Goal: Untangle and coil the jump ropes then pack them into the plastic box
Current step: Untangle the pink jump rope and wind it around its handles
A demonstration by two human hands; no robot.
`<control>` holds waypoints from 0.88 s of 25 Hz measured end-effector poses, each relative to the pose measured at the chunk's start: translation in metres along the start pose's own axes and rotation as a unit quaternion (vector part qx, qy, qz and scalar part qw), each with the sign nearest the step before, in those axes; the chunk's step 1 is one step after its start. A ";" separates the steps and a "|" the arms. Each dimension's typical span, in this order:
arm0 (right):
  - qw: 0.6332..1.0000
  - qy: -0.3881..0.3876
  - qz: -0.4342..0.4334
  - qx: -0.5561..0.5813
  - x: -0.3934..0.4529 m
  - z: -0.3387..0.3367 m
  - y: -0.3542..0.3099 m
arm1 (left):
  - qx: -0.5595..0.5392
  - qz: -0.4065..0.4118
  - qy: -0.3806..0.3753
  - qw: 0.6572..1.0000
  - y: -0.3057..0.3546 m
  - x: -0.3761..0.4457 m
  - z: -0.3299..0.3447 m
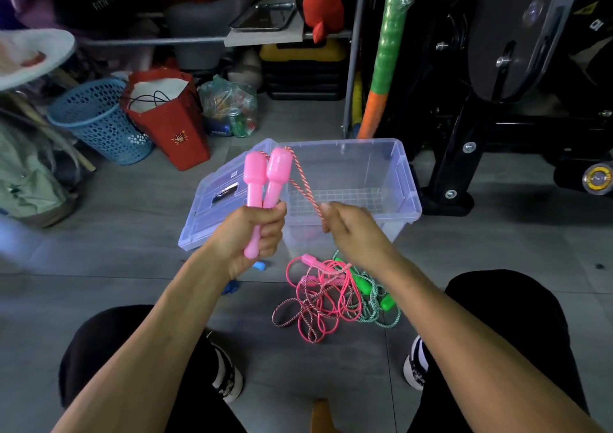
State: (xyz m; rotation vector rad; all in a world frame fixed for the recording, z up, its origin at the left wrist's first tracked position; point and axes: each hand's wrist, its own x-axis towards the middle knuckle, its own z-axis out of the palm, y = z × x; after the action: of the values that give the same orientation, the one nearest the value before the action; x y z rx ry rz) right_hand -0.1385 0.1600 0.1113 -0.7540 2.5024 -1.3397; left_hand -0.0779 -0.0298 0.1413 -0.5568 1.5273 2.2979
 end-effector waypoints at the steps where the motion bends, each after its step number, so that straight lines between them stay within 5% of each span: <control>1: 0.998 -0.032 -0.013 -0.047 -0.004 0.006 -0.003 | 0.032 0.000 0.075 0.997 -0.001 0.005 0.001; 3: 0.984 -0.101 -0.046 -0.139 -0.012 0.018 -0.010 | 0.207 -0.011 0.223 0.953 -0.007 0.015 0.000; 5: 0.965 -0.133 -0.084 -0.208 -0.016 0.019 -0.017 | 0.462 -0.042 0.293 0.836 -0.012 0.020 -0.004; 11: 0.939 -0.175 -0.052 -0.291 -0.009 -0.024 -0.017 | 0.844 -0.038 0.176 0.506 -0.032 0.025 0.009; 13: 0.941 -0.190 -0.051 -0.274 -0.011 -0.025 -0.016 | 0.891 -0.040 0.110 0.439 -0.040 0.029 0.009; 17: 0.967 -0.170 -0.032 -0.189 0.002 -0.030 0.002 | 0.890 0.049 -0.047 0.450 -0.047 0.023 0.003; 22: 0.983 -0.159 0.024 -0.089 0.001 -0.027 0.023 | 0.817 0.299 -0.082 0.485 -0.042 0.012 -0.007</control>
State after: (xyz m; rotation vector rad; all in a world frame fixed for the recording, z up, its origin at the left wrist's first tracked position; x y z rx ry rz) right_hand -0.1578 0.1895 0.1079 -0.8609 2.3841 -0.9042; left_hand -0.0674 -0.0196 0.0995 0.8097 2.9493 0.0551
